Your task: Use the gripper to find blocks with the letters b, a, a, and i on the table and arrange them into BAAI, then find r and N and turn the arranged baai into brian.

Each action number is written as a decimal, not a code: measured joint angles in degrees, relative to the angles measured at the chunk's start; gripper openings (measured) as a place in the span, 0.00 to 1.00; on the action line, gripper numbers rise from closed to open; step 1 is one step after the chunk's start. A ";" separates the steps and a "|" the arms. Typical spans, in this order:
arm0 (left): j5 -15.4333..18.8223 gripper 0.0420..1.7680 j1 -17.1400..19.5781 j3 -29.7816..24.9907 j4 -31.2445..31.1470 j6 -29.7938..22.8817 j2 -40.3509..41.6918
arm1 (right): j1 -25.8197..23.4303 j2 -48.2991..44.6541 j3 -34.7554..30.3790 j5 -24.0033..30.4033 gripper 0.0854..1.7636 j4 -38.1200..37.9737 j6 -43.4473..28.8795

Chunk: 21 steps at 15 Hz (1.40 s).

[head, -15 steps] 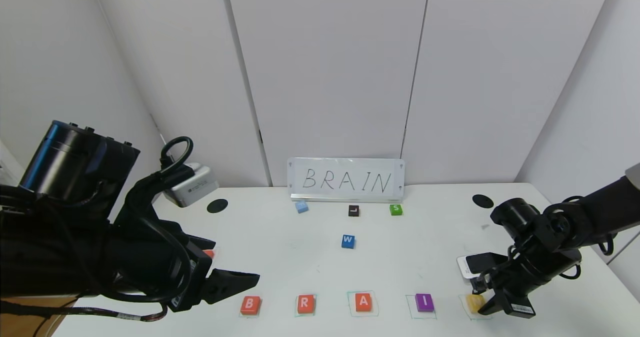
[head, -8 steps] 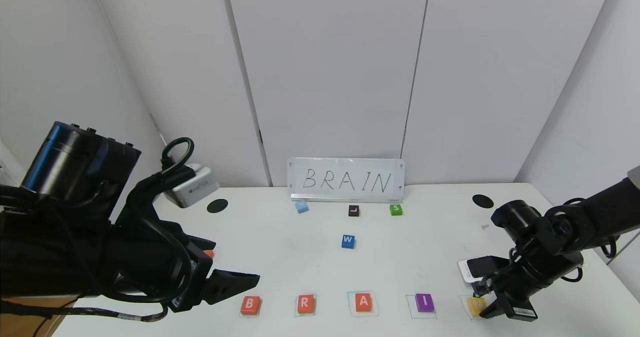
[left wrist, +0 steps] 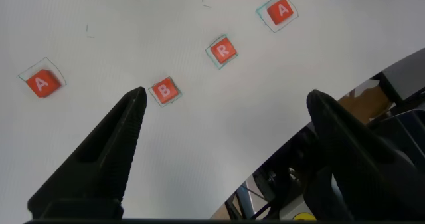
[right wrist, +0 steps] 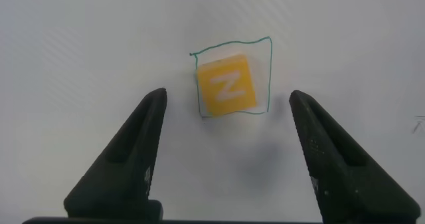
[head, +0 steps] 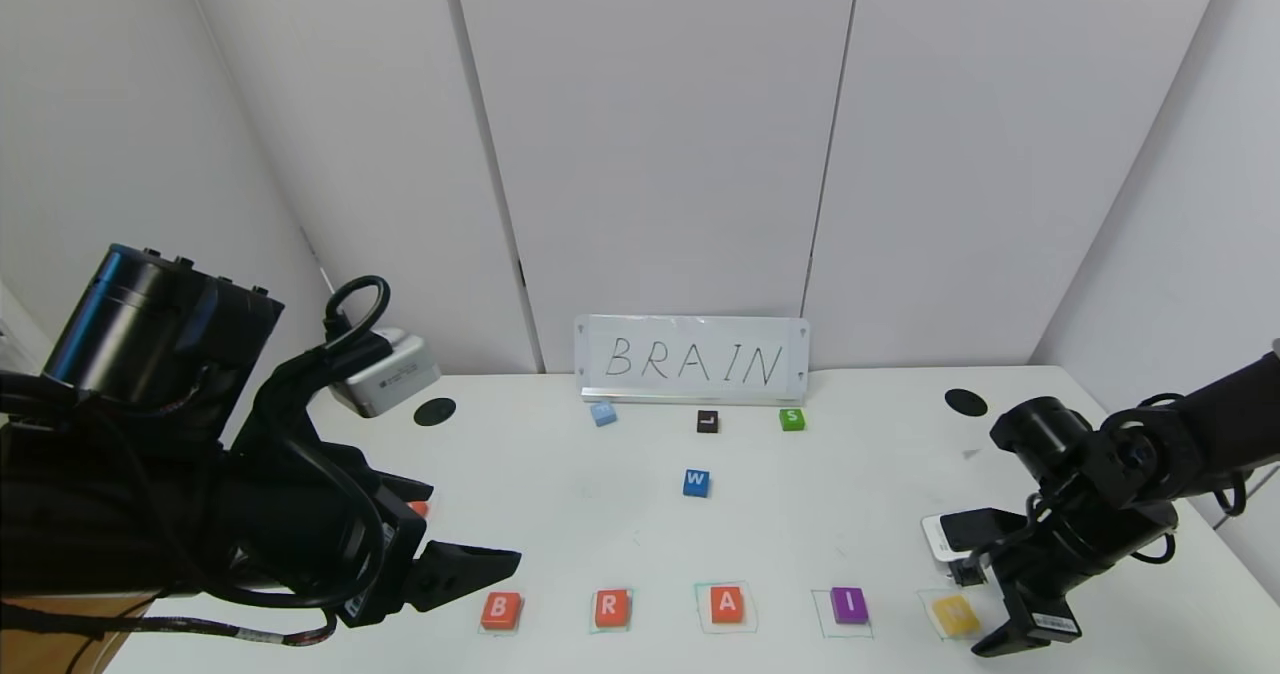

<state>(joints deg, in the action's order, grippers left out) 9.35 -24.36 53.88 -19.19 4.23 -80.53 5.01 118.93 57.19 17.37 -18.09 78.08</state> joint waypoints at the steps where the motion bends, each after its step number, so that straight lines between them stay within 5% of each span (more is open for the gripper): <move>1: 0.01 0.97 0.00 0.00 0.01 0.00 0.10 | 0.00 -1.29 -0.30 0.63 0.77 -0.30 -0.18; 4: 0.01 0.97 0.00 0.00 0.09 -0.07 0.32 | 0.30 -5.18 -0.79 2.74 0.83 -0.44 -9.61; 9: -0.44 0.97 0.09 0.22 0.90 -0.40 0.46 | 0.66 -7.83 1.18 4.35 0.90 0.80 -44.34; 13: -0.84 0.97 1.27 0.61 0.94 -1.55 1.01 | 1.60 -13.42 1.19 -5.47 0.93 3.45 -71.51; 16: -2.97 0.97 5.34 0.22 0.91 -2.35 1.23 | -1.16 -19.74 -0.09 -11.06 0.94 5.42 -76.42; 21: -9.57 0.97 11.61 -0.28 0.41 -4.36 4.22 | -10.18 -32.79 -5.71 -11.65 0.95 11.36 -76.74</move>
<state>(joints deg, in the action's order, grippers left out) -0.22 -12.75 53.60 -18.77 -0.13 -76.31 -5.17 86.14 51.48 5.72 -6.73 1.34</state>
